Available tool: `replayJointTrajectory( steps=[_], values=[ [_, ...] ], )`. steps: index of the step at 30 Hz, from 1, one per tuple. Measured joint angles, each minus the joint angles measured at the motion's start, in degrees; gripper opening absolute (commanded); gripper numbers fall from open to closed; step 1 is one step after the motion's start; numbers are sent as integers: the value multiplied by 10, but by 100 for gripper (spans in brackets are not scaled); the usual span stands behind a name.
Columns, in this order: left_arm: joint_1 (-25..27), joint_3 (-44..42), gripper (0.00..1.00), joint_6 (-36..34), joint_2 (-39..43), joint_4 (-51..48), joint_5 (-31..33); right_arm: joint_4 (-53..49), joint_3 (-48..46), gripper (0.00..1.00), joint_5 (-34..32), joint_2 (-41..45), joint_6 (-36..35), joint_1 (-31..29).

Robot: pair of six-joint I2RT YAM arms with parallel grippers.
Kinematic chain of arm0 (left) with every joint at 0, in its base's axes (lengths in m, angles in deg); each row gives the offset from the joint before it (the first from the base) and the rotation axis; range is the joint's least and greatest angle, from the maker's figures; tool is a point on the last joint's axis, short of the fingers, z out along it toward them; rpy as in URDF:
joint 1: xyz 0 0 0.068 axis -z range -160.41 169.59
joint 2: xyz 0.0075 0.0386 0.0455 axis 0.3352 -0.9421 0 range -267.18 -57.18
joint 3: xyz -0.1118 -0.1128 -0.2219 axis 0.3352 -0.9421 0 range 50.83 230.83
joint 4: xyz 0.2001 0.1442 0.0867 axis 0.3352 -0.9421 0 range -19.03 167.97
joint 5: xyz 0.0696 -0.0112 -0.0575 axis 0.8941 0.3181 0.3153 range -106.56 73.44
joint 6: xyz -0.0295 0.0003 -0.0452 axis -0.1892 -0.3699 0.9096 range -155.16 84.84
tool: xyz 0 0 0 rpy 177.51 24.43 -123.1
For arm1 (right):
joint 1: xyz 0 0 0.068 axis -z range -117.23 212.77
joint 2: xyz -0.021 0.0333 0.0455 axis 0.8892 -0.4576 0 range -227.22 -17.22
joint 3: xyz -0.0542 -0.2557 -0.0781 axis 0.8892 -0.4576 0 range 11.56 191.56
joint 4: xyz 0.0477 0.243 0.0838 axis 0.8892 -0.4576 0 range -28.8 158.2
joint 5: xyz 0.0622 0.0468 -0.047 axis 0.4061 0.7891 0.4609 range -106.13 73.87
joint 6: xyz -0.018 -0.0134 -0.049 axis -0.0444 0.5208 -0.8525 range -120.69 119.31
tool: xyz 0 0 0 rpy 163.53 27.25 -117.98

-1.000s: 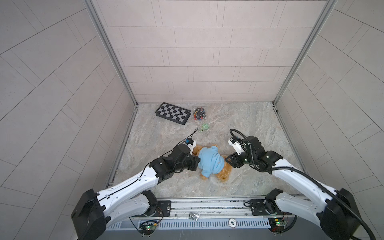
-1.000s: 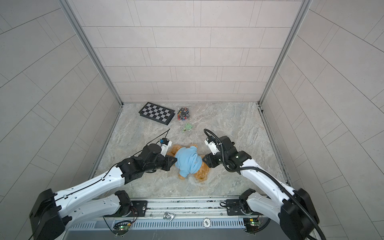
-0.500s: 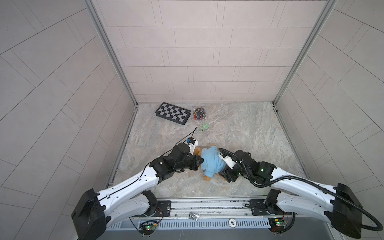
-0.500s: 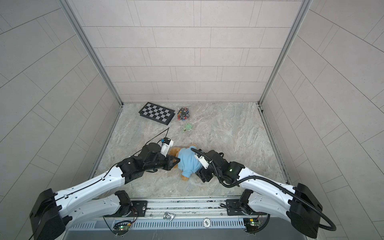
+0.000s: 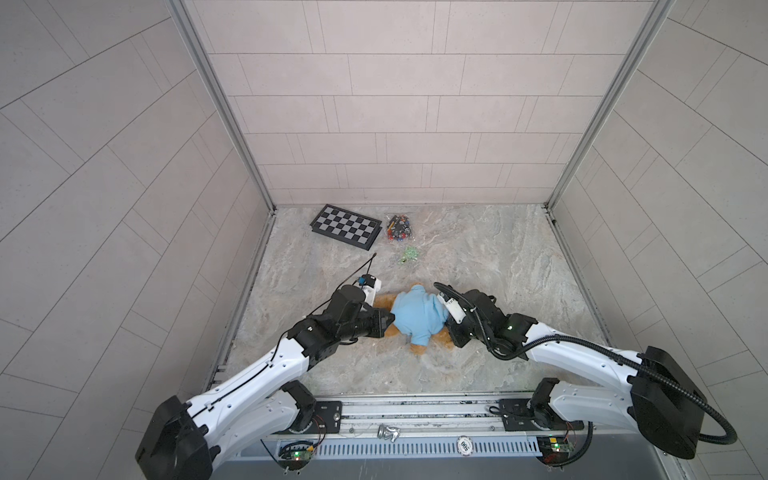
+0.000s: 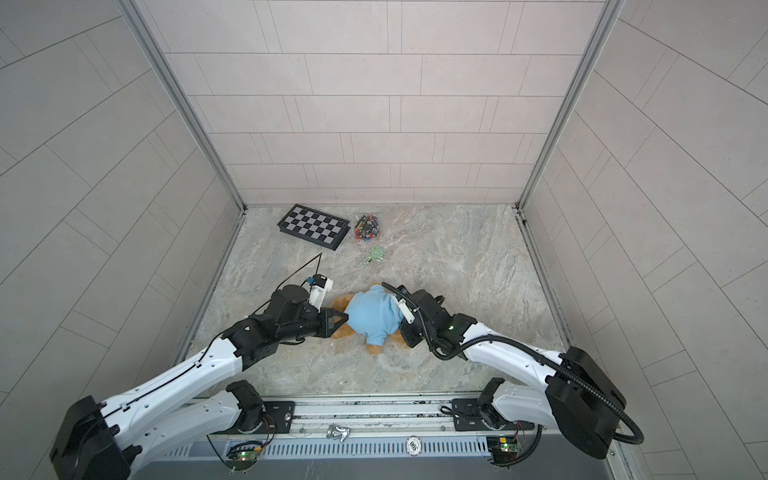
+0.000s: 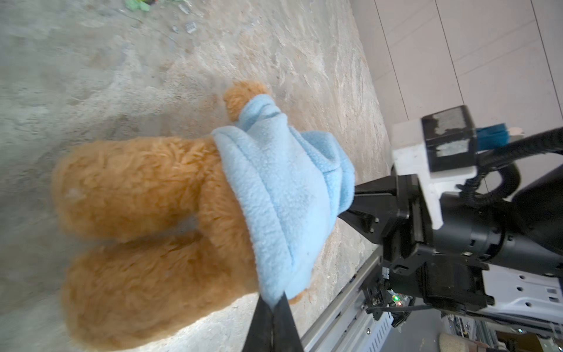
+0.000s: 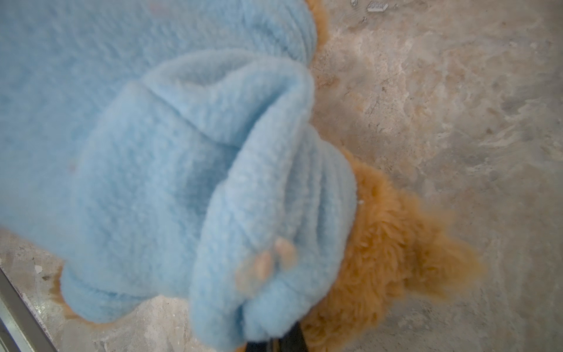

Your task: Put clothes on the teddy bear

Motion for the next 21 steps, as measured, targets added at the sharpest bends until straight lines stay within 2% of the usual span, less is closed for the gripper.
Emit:
replayJointTrajectory(
  steps=[6,10,13,16,19,21],
  values=[
    [-64,-30,0,-29,32,-24,-24,6,0,0,19,5,8,7],
    [-54,-30,2,-40,15,-17,-29,3,-1,0,31,15,10,10],
    [-5,-10,14,-50,-5,-26,-7,-5,-2,0,41,23,10,15],
    [43,5,33,-60,-5,-23,16,-15,-2,0,52,27,13,18],
    [62,-6,43,-61,26,-22,47,-20,-2,0,72,29,21,20],
    [77,-28,46,-54,53,-17,75,-21,-2,0,89,30,26,21]
  ],
)
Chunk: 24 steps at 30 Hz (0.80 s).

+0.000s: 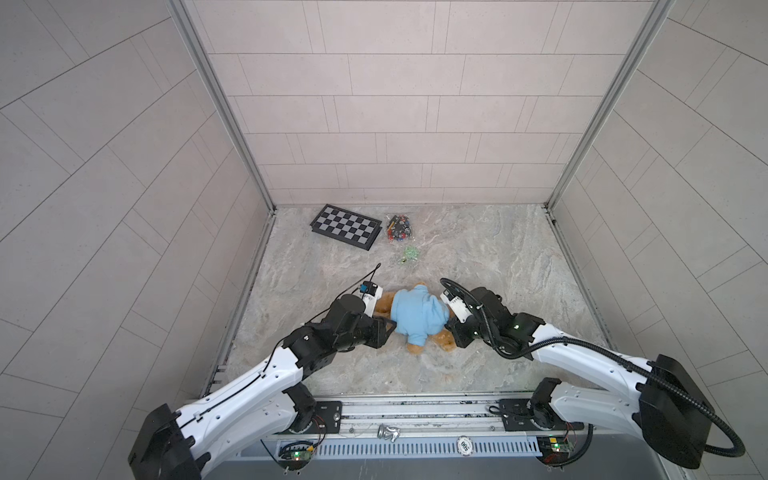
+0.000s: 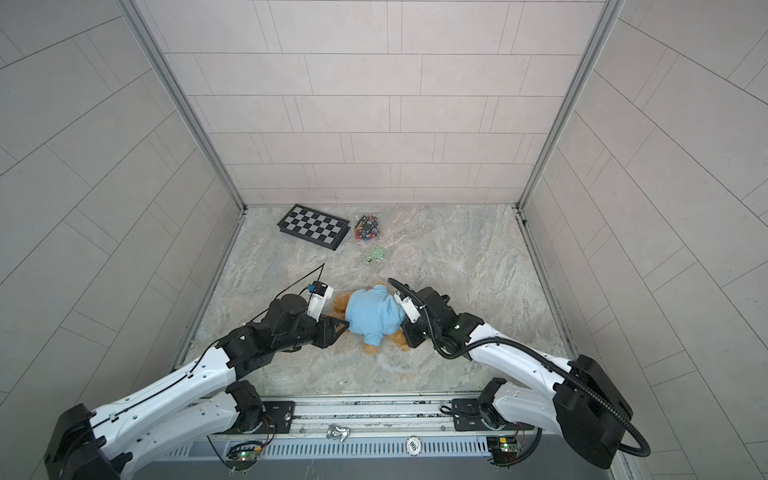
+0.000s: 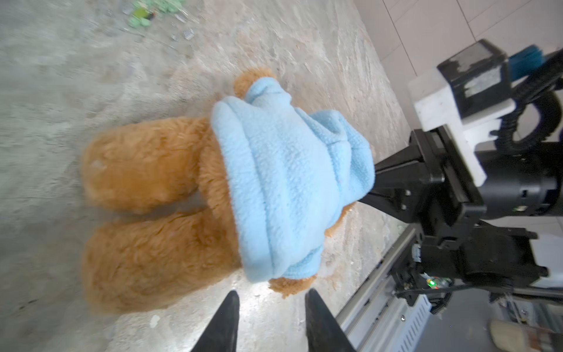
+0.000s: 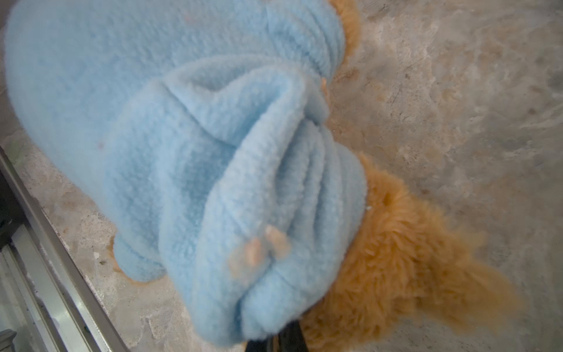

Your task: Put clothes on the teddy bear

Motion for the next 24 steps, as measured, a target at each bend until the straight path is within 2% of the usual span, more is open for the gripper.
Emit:
replayJointTrajectory(
  steps=[6,9,14,16,20,24],
  values=[
    [57,-73,51,17,33,24,53,-4,6,0,79,11,16,3],
    [63,-73,55,15,22,35,75,-3,7,0,127,32,25,4],
    [65,-68,56,12,9,63,84,0,9,0,194,61,37,12],
    [68,-68,58,13,14,77,82,1,9,0,208,60,40,17],
    [80,-80,71,27,47,106,74,3,9,0,225,57,52,34],
    [109,-93,72,50,55,114,73,20,8,0,243,50,69,57]
  ],
)
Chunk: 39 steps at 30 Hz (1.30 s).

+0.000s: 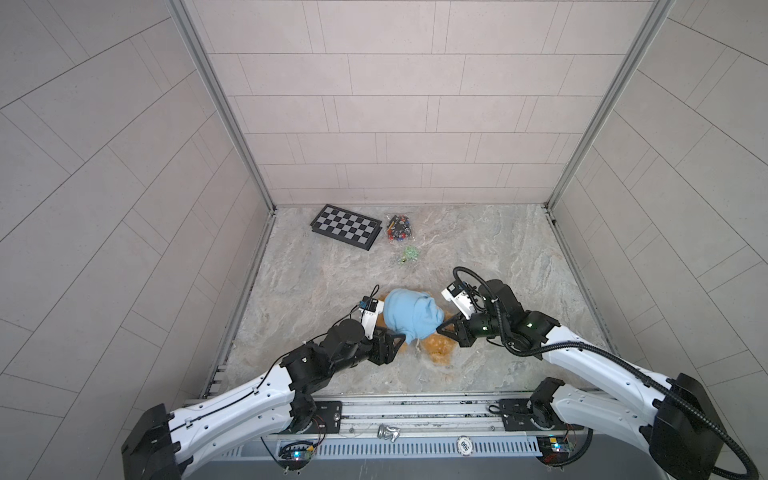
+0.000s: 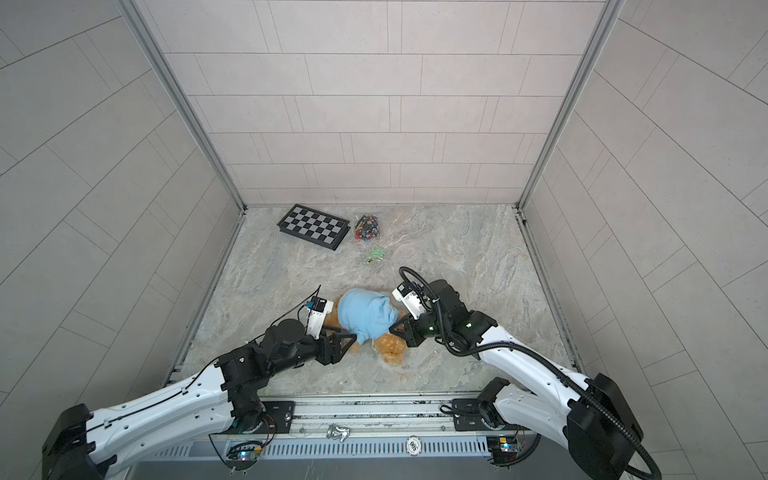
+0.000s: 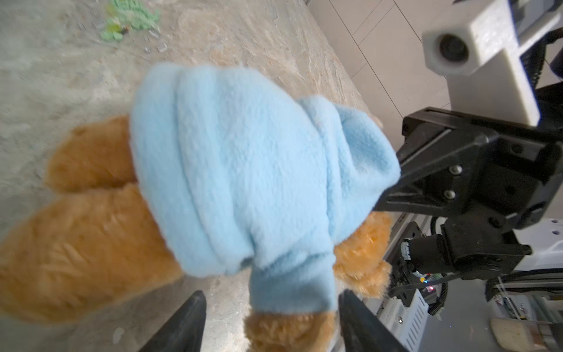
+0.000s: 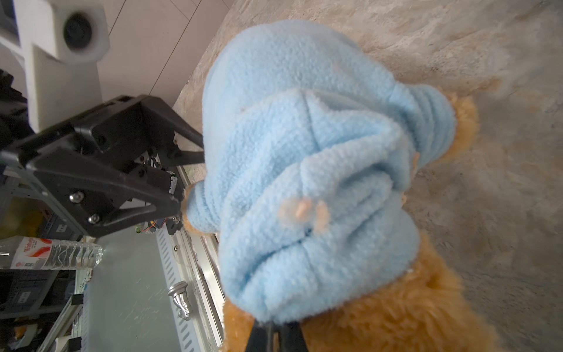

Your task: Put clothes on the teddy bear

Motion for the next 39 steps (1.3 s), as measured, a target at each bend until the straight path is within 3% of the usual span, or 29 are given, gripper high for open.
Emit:
replayJointTrajectory(
  steps=[6,7,10,14,20,26,30,39],
  values=[
    [26,-1,59,17,-58,16,7,20,-2,0,20,-14,8,7],
    [26,1,53,17,-69,19,8,21,-2,0,24,-16,9,7],
    [26,19,21,16,-100,21,9,26,-4,0,32,-21,9,7],
    [26,43,1,11,-107,16,6,23,-8,0,32,-19,6,15],
    [26,62,0,11,-52,-26,-8,-45,9,45,-8,28,-34,25],
    [26,145,0,21,-69,-113,-14,-102,58,70,-73,135,-87,6],
    [23,181,0,21,-116,-123,-23,-106,61,73,-91,162,-104,-24],
    [19,184,0,20,-161,-124,-51,-73,18,74,-158,87,-126,-49]
  ],
)
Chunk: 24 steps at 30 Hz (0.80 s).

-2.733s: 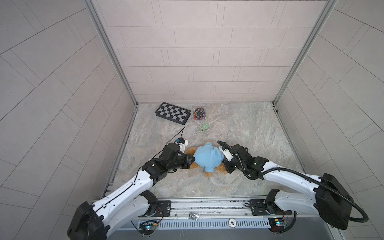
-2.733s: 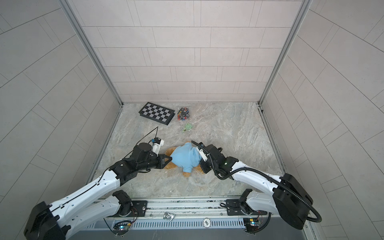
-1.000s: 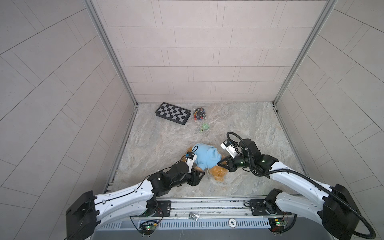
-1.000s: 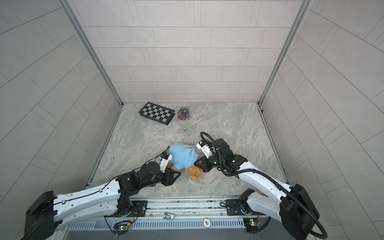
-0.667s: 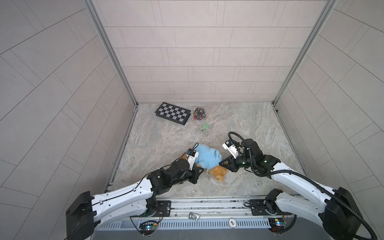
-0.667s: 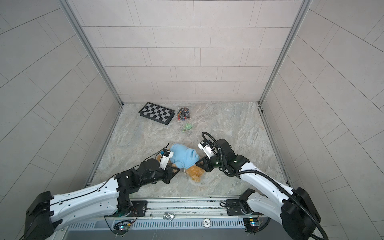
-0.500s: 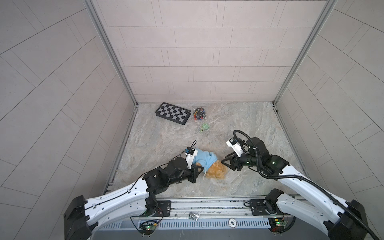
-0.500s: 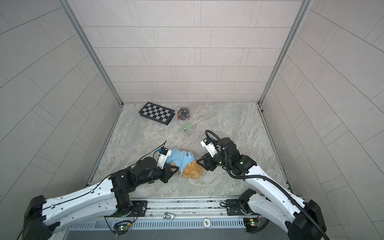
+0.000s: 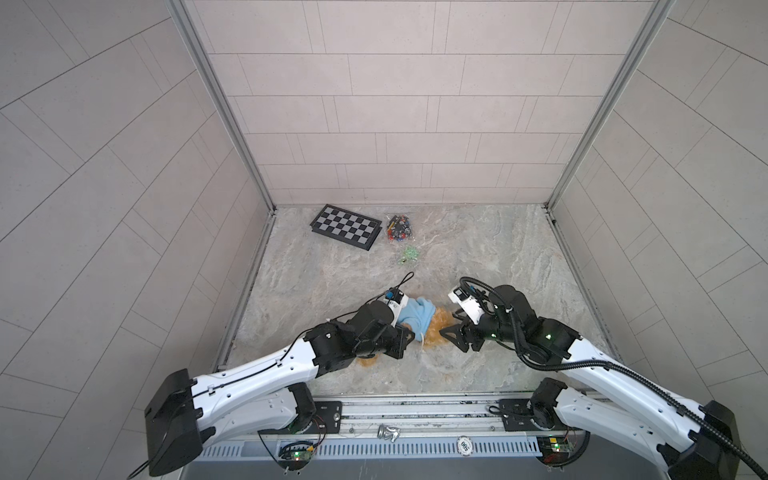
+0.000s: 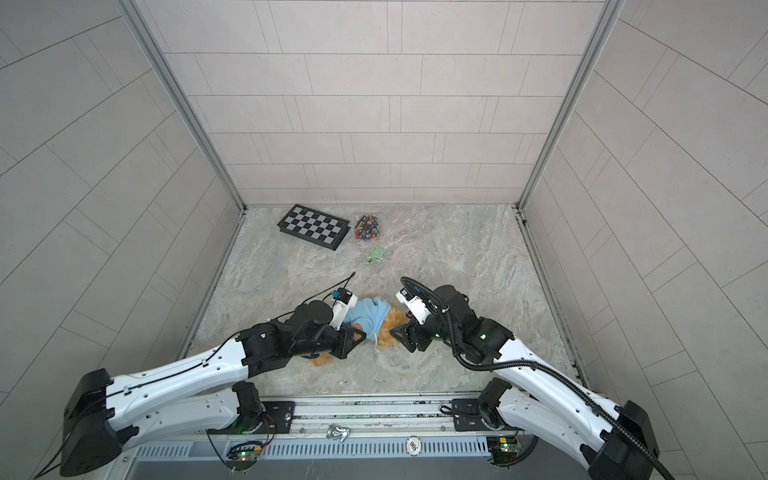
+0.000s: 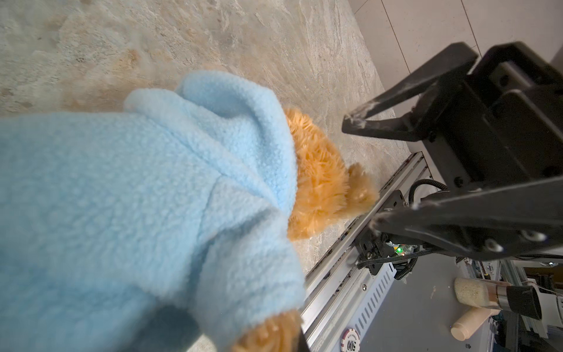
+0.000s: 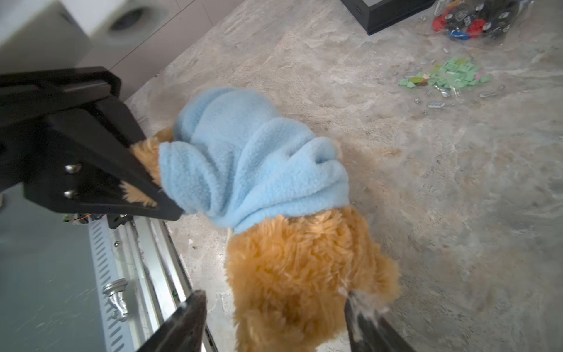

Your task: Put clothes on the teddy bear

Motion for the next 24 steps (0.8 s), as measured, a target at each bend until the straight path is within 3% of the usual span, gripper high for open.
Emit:
replayJointTrajectory(
  steps=[8,10,13,14,16,20,24],
  values=[
    [-10,2,0,1,-10,10,-18,39,1,70,-15,-84,-16,-16],
    [-13,6,0,1,-19,14,-21,45,0,60,-20,-90,-19,-19],
    [-21,9,0,1,-27,18,-21,49,-2,29,-30,-103,-27,-20],
    [-26,9,3,1,-28,18,-23,49,-2,12,-32,-109,-28,-20],
    [-36,9,16,0,-28,18,-25,47,-2,0,-36,-115,-28,-20],
    [-54,3,41,-2,-11,26,-25,37,-2,0,-43,-104,-26,-20],
    [-67,-19,50,5,36,35,-16,19,1,0,-48,-89,-22,-20]
  ],
)
